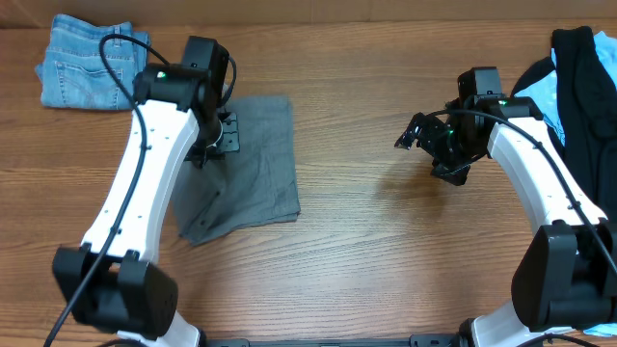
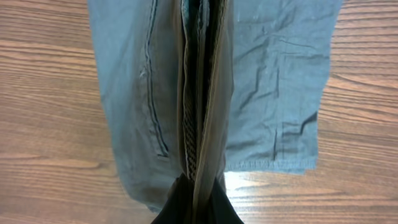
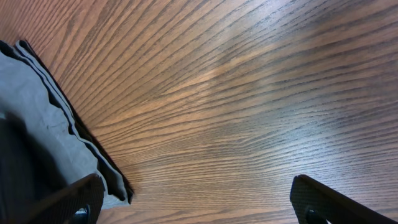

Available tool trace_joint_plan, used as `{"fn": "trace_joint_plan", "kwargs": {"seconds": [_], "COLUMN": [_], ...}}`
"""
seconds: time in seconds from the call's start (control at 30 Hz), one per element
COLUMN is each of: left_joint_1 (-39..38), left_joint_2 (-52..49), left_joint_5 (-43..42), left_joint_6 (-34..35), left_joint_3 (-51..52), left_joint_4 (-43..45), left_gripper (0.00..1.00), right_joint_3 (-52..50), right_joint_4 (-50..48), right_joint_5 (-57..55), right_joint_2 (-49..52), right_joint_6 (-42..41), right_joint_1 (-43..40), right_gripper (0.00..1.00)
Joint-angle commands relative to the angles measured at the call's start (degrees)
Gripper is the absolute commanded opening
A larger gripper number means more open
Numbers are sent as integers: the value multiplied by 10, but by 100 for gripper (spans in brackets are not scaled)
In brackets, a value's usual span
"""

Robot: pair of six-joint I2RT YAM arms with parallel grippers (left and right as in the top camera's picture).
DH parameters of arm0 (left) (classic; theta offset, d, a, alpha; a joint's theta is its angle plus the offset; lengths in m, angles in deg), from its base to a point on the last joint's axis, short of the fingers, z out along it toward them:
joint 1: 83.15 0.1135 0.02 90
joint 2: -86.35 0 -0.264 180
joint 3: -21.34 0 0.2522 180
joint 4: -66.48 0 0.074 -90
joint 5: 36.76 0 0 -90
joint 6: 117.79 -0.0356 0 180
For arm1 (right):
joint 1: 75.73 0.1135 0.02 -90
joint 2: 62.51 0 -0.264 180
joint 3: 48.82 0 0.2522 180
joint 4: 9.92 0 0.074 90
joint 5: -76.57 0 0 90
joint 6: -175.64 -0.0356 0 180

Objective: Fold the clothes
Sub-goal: 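Lift the left edge and fold it rightward over the trousers, then press the folded trousers down with the left gripper and release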

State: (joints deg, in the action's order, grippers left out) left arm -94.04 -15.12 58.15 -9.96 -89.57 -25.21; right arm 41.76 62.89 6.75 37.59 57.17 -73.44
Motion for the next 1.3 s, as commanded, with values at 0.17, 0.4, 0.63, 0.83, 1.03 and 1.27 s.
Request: {"fn": "trace_joint_plan", "kwargs": {"seconds": [0.17,0.4,0.63,0.83,1.03,1.27], "left_joint_1": [-19,-40,-49,-49,-48,-63], "left_joint_2": [-63,-95,-115,-99,-93,-116], "left_joint_5": [-50,-82,-123,-174,-176,-209], "left_joint_6": [-49,-67,-76,-76,-76,-75], "left_joint_3": [-16,-16,-16,-26,-24,13], "left_joint_4": [32,40,42,43,36,41], "left_gripper": [4,27,41,42,35,14], "right_joint_3": [8,8,8,8,8,8], "right_joint_4": [-3,-3,-3,-3,-3,-3], "right_joint_5": [3,3,3,3,3,3], "right_joint_2": [-1,-1,-1,-1,-1,-1], "right_joint_6": [0,0,0,0,0,0], "right_joint_1": [1,1,1,1,1,1], "right_gripper": [100,100,100,100,100,100]}}
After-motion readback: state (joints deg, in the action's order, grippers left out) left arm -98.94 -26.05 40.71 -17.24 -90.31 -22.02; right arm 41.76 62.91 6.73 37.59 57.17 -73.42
